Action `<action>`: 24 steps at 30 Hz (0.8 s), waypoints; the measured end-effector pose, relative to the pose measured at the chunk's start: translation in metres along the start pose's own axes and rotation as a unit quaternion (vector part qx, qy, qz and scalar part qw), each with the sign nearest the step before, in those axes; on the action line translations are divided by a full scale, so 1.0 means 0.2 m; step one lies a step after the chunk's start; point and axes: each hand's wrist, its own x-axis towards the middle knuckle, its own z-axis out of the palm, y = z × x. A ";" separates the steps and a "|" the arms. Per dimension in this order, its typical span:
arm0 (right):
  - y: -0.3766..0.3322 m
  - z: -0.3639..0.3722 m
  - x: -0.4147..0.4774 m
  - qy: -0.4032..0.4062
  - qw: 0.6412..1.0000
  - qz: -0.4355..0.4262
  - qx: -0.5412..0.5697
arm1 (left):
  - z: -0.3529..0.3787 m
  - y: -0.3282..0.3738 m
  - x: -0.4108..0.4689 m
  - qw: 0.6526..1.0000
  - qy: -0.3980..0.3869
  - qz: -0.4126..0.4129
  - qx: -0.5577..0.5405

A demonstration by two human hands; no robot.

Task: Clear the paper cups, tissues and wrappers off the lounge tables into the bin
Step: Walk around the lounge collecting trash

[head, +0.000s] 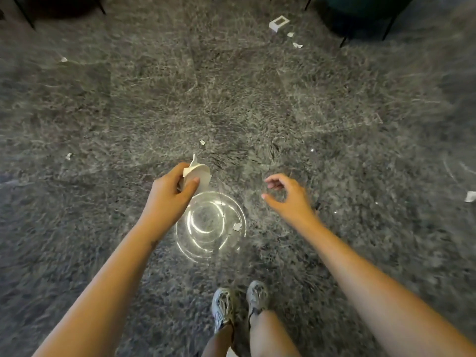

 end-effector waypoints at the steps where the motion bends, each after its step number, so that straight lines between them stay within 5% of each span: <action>1: 0.04 0.03 0.06 -0.008 1.000 0.003 0.000 | 0.04 -0.05 0.06 1.000 -0.005 -0.005 0.004; 6: 0.46 0.29 0.37 -0.056 0.998 0.002 0.002 | 0.40 -0.42 0.32 0.998 -0.024 -0.057 0.025; 13: 1.48 0.91 0.74 -0.118 0.993 0.013 -0.009 | 1.18 -1.26 0.61 0.996 -0.004 -0.090 0.018; 24: 2.78 1.84 0.78 -0.232 0.966 -0.026 -0.115 | 2.12 -2.43 0.73 0.987 -0.066 -0.143 0.039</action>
